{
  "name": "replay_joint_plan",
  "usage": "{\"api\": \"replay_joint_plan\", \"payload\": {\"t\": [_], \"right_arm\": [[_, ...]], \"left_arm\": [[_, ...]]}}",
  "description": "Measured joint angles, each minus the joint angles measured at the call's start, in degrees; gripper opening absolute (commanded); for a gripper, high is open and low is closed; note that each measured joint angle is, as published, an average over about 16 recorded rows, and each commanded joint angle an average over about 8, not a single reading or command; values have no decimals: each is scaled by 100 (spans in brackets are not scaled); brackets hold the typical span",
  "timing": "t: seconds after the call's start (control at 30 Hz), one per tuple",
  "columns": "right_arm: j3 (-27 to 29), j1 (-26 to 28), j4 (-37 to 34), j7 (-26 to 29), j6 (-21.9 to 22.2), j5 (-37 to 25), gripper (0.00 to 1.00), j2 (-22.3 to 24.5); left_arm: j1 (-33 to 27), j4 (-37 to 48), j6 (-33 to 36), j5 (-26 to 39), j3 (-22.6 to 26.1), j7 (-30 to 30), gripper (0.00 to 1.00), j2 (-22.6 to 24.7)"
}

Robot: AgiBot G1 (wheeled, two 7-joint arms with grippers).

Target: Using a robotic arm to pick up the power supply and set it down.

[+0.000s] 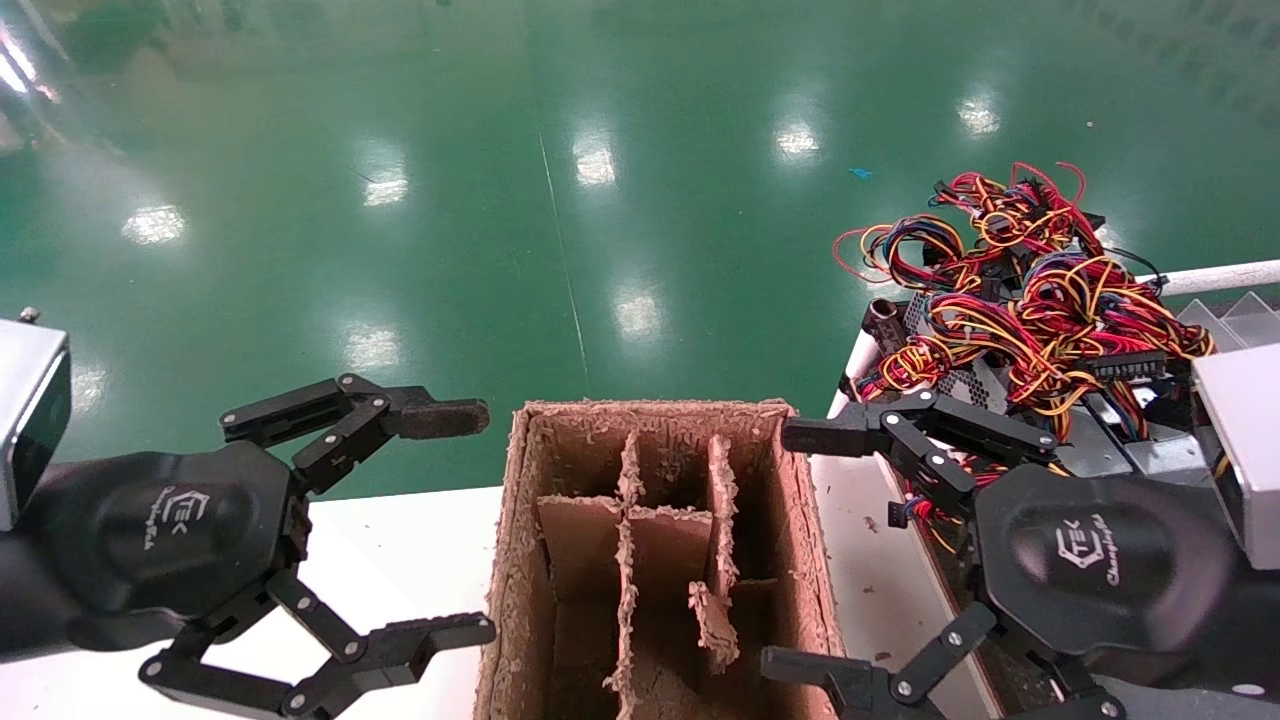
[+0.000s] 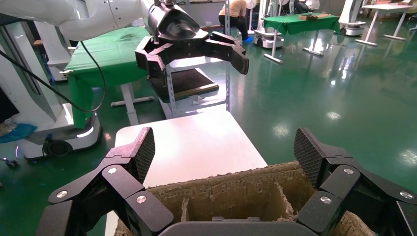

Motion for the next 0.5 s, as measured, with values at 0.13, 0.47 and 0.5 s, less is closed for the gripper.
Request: {"api": "replay_joint_plan", "payload": {"t": [0.13, 0.47, 0.5], "right_arm": [[-2, 0, -2, -1, 2, 3, 100, 5], [-5, -1, -6, -4, 6, 6, 100, 11], [-5, -1, -7, -4, 7, 7, 100, 12]], "left_arm": [[0, 0, 0, 0, 0, 0, 100, 0], [0, 0, 0, 0, 0, 0, 100, 0], [0, 0, 0, 0, 0, 0, 100, 0]]}}
